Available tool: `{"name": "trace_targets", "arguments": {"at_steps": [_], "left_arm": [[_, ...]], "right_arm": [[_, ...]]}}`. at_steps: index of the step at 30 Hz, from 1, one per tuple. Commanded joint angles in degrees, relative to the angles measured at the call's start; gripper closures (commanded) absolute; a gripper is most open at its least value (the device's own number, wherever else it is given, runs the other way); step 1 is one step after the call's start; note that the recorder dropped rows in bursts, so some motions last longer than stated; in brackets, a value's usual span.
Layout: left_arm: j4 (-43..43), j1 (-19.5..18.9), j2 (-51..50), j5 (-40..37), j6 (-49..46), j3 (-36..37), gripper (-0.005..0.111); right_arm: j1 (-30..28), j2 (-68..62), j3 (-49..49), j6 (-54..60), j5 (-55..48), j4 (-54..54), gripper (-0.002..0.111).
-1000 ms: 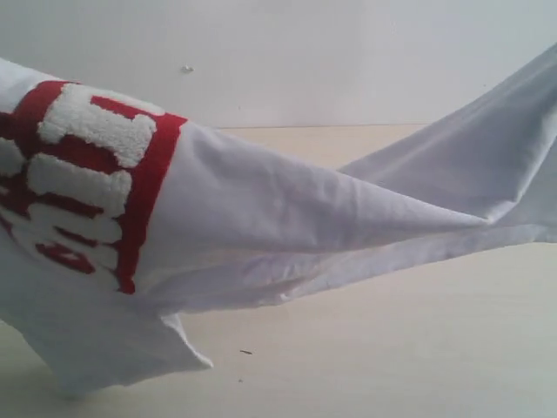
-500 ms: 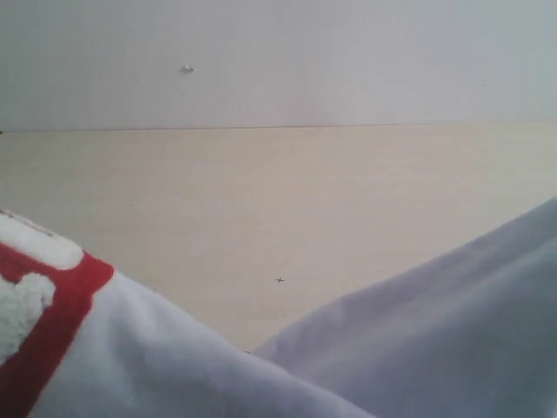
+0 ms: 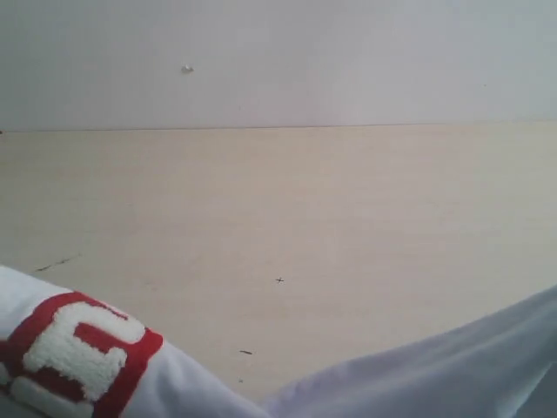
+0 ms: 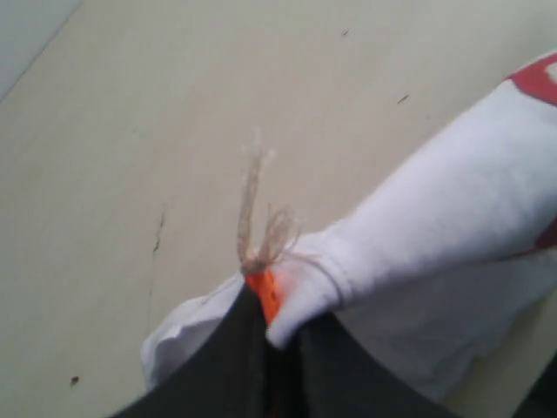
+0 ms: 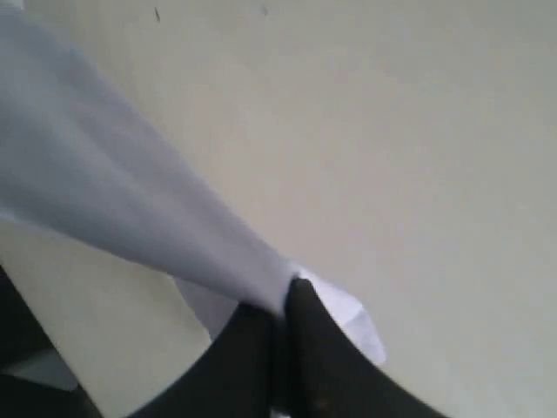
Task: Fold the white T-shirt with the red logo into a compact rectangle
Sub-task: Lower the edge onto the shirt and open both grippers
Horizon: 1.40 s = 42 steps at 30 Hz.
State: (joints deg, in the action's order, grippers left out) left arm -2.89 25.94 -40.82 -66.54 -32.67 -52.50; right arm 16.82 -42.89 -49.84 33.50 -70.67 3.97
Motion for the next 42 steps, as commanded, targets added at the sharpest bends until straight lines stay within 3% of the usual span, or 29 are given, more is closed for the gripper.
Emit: {"name": "trace_targets", "arguments": {"at_steps": [1, 4, 11, 22, 32, 37, 42], "left_arm": [[8.41, -0.97, -5.2, 12.07, 5.05, 4.64, 0.106], [13.59, -3.71, -9.58, 19.9, 9.17, 7.09, 0.106], [14.13, -9.55, -21.15, 39.23, 12.21, 9.84, 0.106], [14.26, -15.85, -42.23, 57.64, 12.21, 9.84, 0.106], [14.07, -21.99, -54.62, 74.29, 12.56, 9.84, 0.105], [13.99, -23.13, -58.47, 82.1, 15.36, 9.84, 0.09], [11.64, -23.13, -60.5, 86.7, 15.34, 9.84, 0.058]], "right_arm": [[0.03, -8.3, 3.06, -5.6, 3.87, -9.02, 0.108], [0.03, -15.46, 3.51, -8.63, 8.76, -15.67, 0.108], [0.03, -29.7, 3.51, -18.86, 26.23, -25.82, 0.108], [-1.87, -47.32, 3.51, -47.24, 42.63, -55.53, 0.108], [-6.34, -56.81, -0.78, -51.86, 48.1, -58.22, 0.108], [-6.34, -59.34, -3.46, -54.41, 48.56, -58.22, 0.108], [-6.34, -61.62, -5.01, -60.27, 47.42, -62.5, 0.094]]}}
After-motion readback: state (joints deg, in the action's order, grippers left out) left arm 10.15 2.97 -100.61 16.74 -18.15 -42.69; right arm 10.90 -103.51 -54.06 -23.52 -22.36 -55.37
